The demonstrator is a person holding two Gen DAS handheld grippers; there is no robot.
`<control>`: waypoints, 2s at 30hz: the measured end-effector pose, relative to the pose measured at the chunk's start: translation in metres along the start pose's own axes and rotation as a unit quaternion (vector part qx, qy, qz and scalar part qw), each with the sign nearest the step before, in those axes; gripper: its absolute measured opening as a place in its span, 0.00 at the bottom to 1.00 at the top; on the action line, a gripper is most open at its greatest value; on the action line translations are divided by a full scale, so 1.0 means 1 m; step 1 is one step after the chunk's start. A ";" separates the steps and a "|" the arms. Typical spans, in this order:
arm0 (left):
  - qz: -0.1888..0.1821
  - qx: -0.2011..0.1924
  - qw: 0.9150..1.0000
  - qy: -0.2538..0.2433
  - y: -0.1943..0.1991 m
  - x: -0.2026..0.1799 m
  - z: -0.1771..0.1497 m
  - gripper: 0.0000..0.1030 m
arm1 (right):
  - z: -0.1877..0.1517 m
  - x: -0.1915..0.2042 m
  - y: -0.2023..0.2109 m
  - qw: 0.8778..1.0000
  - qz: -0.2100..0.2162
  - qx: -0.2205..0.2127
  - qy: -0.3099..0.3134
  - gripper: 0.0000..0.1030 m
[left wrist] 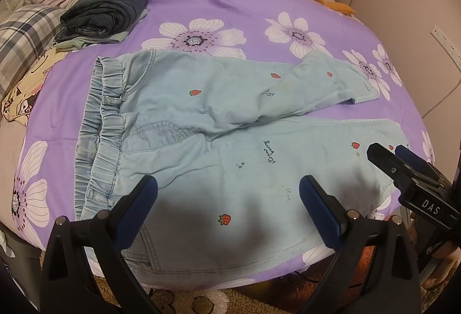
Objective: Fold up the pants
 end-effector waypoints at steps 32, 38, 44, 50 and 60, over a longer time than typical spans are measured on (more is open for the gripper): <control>0.059 0.028 0.993 0.095 -0.012 0.104 -0.018 0.91 | -0.001 -0.054 -0.001 0.996 -0.055 0.011 -0.067 1.00; 0.069 0.050 0.985 0.152 -0.022 0.145 -0.039 0.80 | -0.004 -0.098 0.003 0.990 -0.088 0.009 -0.113 1.00; 0.004 0.070 0.980 0.185 -0.044 0.154 -0.046 0.48 | -0.018 -0.185 0.009 0.968 -0.127 0.009 -0.216 0.95; -0.062 0.054 0.969 0.231 -0.039 0.164 -0.047 0.14 | -0.048 -0.281 0.010 0.934 -0.103 0.027 -0.340 0.71; -0.004 -0.009 0.975 0.224 0.016 0.186 -0.042 0.14 | -0.047 -0.277 0.021 0.921 -0.052 0.001 -0.387 0.04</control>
Point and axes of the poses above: each gripper's, at about its wrist camera, not at the fingertips, and y roughly against the way its jaws point, x to its left, z to its top, the point moved 4 cm from there along -y, roughly the way its jaws point, and after that the axes turned 6 degrees about x, right-handed, at the moved point
